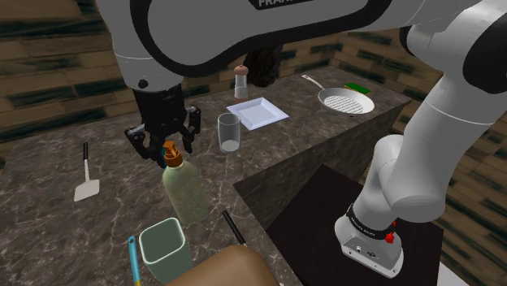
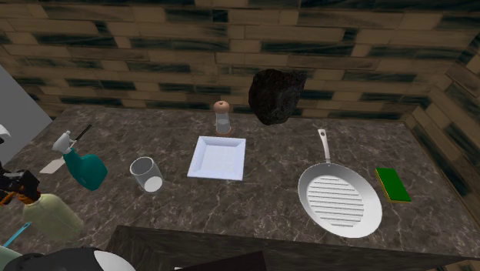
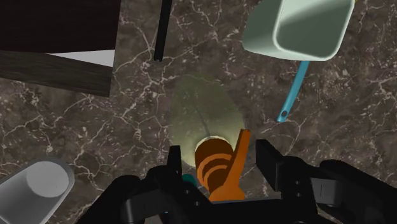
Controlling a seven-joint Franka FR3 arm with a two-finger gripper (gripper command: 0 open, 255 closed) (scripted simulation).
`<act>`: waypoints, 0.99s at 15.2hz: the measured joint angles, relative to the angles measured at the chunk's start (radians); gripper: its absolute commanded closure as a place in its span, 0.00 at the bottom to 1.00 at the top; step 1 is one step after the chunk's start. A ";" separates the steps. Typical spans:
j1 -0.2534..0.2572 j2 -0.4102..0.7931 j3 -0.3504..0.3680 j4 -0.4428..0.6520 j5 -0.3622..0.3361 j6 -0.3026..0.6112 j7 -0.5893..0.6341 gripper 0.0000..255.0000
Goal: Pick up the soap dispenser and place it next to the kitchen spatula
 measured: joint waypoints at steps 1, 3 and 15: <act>0.000 0.000 0.000 0.000 0.000 0.000 0.000 0.00; 0.000 0.000 0.000 0.000 0.000 0.000 0.000 0.00; 0.000 0.014 0.000 0.144 -0.005 -0.130 0.004 0.00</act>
